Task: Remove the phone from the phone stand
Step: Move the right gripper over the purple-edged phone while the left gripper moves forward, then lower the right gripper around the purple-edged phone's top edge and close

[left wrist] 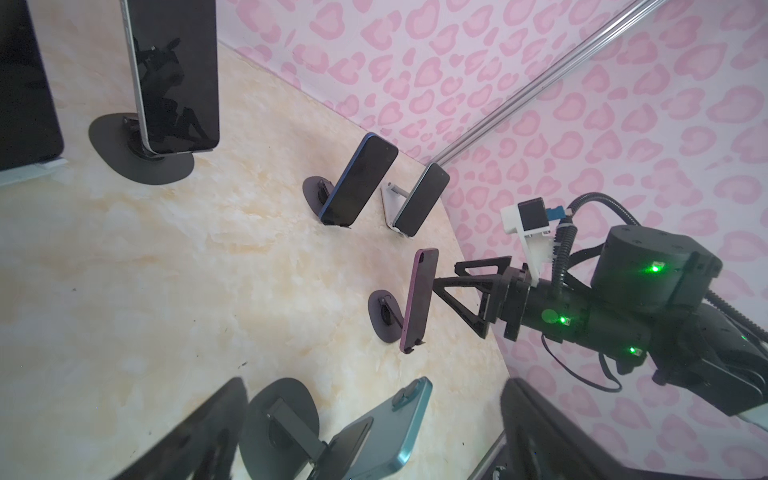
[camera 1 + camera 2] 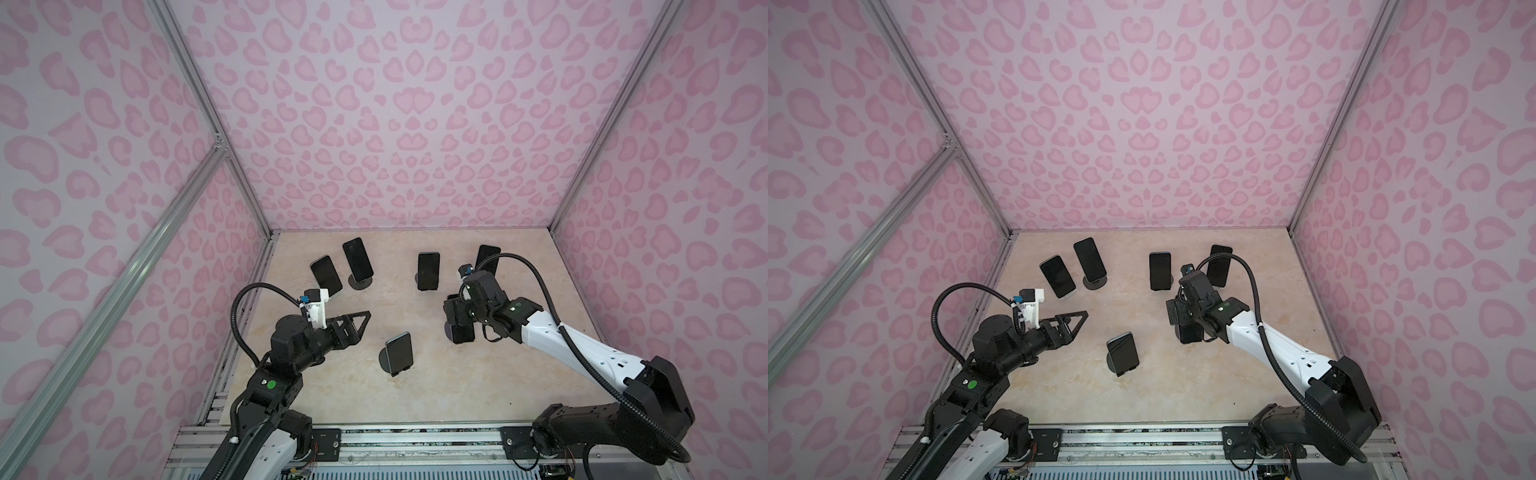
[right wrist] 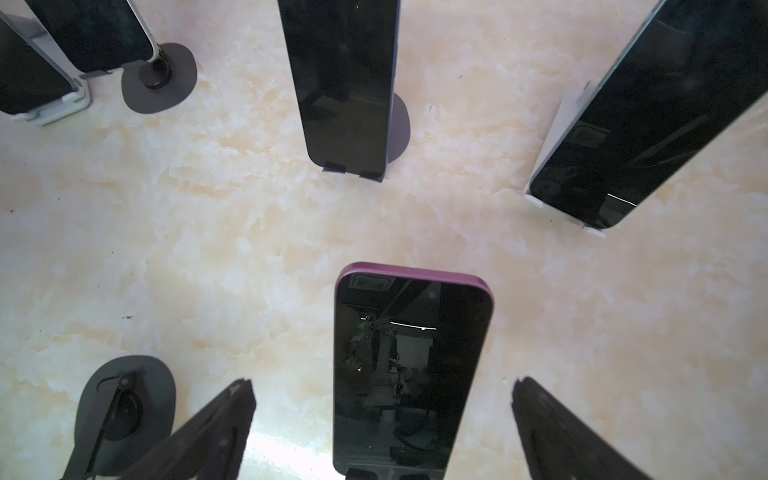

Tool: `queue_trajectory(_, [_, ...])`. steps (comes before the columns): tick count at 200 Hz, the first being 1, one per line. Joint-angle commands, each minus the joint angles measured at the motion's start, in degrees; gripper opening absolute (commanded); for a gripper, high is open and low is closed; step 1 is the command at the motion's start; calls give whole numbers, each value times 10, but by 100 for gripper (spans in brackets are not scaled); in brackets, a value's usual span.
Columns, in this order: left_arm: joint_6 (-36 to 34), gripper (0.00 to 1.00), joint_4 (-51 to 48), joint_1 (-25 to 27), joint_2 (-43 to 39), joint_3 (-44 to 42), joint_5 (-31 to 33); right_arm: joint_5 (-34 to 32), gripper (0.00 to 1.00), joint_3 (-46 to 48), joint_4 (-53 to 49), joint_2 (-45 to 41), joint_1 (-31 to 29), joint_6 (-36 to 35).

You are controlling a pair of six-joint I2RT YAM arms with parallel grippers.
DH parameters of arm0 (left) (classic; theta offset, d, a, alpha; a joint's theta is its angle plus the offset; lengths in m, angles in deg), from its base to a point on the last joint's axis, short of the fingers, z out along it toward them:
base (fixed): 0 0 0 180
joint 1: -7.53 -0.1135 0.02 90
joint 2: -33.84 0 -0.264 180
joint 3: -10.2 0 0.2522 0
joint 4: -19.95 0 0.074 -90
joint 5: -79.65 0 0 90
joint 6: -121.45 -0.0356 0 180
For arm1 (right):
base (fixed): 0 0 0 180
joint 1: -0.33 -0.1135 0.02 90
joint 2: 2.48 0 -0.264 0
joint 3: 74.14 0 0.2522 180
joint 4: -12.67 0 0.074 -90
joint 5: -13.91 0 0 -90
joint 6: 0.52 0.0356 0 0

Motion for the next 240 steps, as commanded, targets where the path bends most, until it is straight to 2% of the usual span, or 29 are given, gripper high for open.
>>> queue_trajectory(1, [-7, 99, 40, 13, 3, -2, -3, 5, 100, -5, 5, 9, 2, -10])
queue_trajectory(90, [-5, 99, 59, 32, 28, -3, 9, 73, 100, 2, 21, 36, 33, -10])
queue_trajectory(185, [-11, 99, 61, 46, 54, 16, 4, 60, 100, 22, 46, 45, 41, -13])
queue_trajectory(240, [-13, 99, 60, 48, 66, 16, 11, 75, 100, 23, 67, 62, 44, -12])
